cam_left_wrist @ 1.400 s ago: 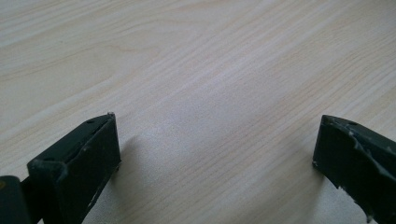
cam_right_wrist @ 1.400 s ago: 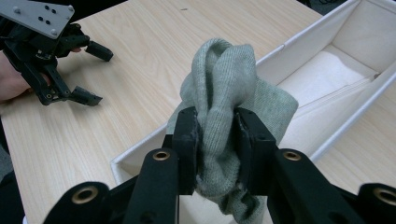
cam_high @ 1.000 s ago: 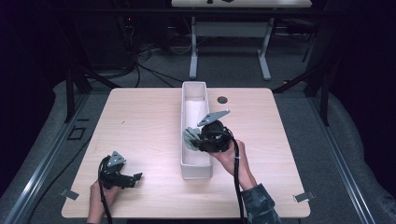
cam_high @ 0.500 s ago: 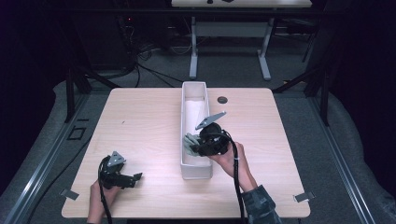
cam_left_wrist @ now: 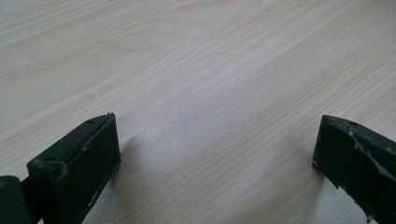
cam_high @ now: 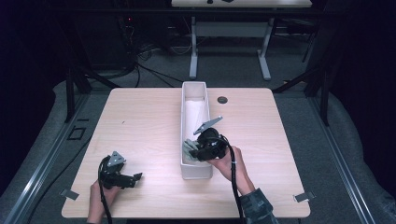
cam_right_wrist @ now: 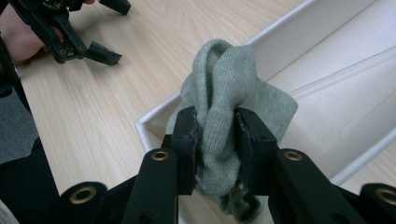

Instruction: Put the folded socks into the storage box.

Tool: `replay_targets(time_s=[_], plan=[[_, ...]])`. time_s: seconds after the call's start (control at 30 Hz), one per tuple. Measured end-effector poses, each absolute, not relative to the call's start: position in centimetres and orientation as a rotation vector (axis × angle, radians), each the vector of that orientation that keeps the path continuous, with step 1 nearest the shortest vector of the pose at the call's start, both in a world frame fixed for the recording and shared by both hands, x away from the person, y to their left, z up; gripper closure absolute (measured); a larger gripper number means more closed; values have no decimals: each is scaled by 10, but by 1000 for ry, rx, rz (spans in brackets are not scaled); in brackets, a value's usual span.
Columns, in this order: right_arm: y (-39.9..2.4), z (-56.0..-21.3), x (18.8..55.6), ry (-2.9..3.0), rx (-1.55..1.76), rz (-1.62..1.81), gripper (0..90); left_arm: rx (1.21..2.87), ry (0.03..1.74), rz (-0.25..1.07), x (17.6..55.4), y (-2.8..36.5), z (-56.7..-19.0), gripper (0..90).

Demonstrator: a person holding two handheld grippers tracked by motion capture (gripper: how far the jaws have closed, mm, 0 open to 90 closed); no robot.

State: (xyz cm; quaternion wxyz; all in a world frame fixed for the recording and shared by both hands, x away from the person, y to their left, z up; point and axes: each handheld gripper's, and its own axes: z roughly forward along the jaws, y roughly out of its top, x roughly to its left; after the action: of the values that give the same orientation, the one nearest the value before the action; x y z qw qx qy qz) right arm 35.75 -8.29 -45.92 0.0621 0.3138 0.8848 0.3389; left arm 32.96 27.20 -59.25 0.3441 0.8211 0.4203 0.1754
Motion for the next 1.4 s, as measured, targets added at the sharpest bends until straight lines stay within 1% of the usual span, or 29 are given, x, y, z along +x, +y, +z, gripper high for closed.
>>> replay_targets(time_s=[0.57,1.2,1.4], plan=[[-81,-479,358,2718,982,990,687,2133,1092,455,330,272,-593,5],[-81,-480,358,2723,989,968,661,2133,1092,456,330,272,-593,5],[-80,-481,358,2730,1002,958,639,2132,1092,456,330,272,-593,5]])
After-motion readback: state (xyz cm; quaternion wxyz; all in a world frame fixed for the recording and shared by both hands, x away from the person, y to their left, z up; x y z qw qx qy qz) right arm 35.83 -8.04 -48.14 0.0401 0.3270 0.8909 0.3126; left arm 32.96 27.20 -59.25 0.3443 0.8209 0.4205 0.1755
